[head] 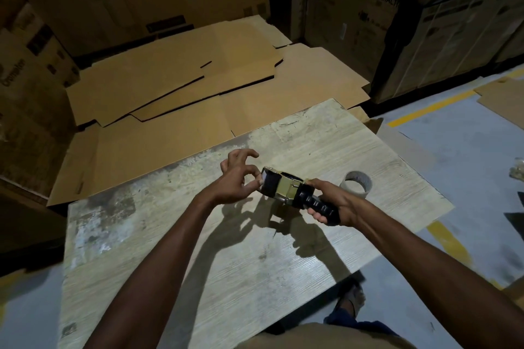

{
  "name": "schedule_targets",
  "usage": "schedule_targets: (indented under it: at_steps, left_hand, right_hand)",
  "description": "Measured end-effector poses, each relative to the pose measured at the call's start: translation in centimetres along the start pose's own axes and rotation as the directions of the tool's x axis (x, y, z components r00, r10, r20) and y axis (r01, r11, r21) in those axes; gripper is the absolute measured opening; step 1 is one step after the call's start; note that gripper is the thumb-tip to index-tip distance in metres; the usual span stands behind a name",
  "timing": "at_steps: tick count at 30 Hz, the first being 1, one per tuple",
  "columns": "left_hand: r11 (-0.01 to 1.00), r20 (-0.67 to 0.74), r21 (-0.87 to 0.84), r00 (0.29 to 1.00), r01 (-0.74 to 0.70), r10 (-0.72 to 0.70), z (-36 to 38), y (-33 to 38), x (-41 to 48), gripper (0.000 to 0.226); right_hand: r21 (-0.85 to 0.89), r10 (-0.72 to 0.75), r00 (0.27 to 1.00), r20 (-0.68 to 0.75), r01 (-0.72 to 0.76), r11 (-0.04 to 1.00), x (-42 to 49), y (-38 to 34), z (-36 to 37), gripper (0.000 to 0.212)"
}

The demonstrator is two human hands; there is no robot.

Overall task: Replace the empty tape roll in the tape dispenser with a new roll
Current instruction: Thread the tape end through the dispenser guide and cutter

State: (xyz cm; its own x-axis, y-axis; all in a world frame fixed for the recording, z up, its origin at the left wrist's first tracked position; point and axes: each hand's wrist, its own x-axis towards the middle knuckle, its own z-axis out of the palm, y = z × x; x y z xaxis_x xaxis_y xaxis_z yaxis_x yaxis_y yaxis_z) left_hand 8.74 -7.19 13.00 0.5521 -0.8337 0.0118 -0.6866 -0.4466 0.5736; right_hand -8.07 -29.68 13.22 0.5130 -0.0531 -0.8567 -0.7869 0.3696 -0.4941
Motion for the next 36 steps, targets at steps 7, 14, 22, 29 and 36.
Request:
schedule_targets:
  at_steps: [7, 14, 22, 29, 36]
  left_hand:
    - [0.995, 0.068, -0.081, 0.996, 0.055, -0.05, -0.8, 0.9, -1.7, 0.018]
    - [0.978, 0.094, -0.198, 0.994, 0.067, -0.049, -1.1, 1.5, -2.8, 0.014]
    - [0.97, 0.088, -0.239, 0.996, 0.052, -0.031, -1.6, 0.6, -3.4, 0.013]
    - [0.97, 0.098, -0.243, 0.994, -0.021, 0.046, -2.1, 1.2, -3.4, 0.009]
    - [0.958, 0.061, -0.286, 0.998, 0.037, -0.02, -1.9, 0.0, -3.2, 0.011]
  right_hand:
    - [-0.059, 0.025, 1.0, -0.006, -0.025, 0.998, -0.8, 0.2, 1.0, 0.055]
    - [-0.105, -0.006, 1.0, -0.012, 0.004, 0.994, -0.9, -0.4, 2.0, 0.058]
    - [-0.103, -0.031, 1.0, 0.007, 0.031, 0.994, -1.3, 0.0, 1.9, 0.057]
    - [-0.124, -0.02, 1.0, 0.02, 0.022, 0.992, -1.5, 0.1, 2.1, 0.06]
    - [-0.071, -0.036, 0.999, 0.0, 0.036, 0.997, -1.1, 0.5, 2.6, 0.058]
